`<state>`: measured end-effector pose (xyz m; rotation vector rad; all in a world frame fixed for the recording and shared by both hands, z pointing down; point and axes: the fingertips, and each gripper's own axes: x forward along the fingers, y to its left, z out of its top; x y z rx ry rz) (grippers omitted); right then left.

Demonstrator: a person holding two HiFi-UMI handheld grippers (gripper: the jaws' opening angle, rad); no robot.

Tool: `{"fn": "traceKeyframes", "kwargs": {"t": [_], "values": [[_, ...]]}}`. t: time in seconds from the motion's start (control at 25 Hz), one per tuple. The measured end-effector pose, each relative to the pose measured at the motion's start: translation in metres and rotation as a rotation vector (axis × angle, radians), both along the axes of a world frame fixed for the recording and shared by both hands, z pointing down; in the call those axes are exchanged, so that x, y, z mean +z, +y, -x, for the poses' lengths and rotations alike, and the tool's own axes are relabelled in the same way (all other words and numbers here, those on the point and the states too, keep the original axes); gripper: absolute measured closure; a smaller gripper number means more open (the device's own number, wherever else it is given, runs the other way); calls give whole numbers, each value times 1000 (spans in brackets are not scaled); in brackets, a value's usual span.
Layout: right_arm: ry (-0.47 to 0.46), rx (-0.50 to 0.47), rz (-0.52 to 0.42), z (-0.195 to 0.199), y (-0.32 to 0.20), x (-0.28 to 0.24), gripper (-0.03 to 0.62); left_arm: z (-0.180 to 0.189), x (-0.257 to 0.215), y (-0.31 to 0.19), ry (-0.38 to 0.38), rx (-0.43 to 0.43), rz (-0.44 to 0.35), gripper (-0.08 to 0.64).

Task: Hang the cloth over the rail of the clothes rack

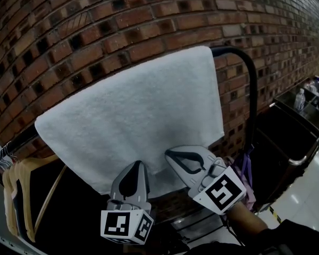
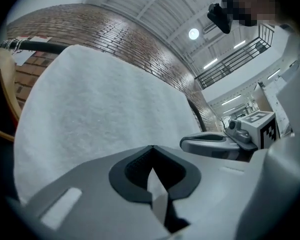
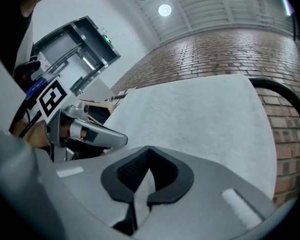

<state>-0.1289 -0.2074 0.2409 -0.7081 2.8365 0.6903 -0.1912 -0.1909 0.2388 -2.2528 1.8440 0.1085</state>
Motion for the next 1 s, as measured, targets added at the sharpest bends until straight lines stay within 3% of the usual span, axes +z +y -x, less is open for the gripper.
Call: {"fn": "traceKeyframes", "kwargs": {"t": [0.36,1.0], "values": [[-21,-9,-59,1,7,-28,591,-12,-33,0,-35,-10,-55,540],[-12,-12,-68,3,10,-33,591,-17,-44,-2,-59,-31,-81,540]]}}
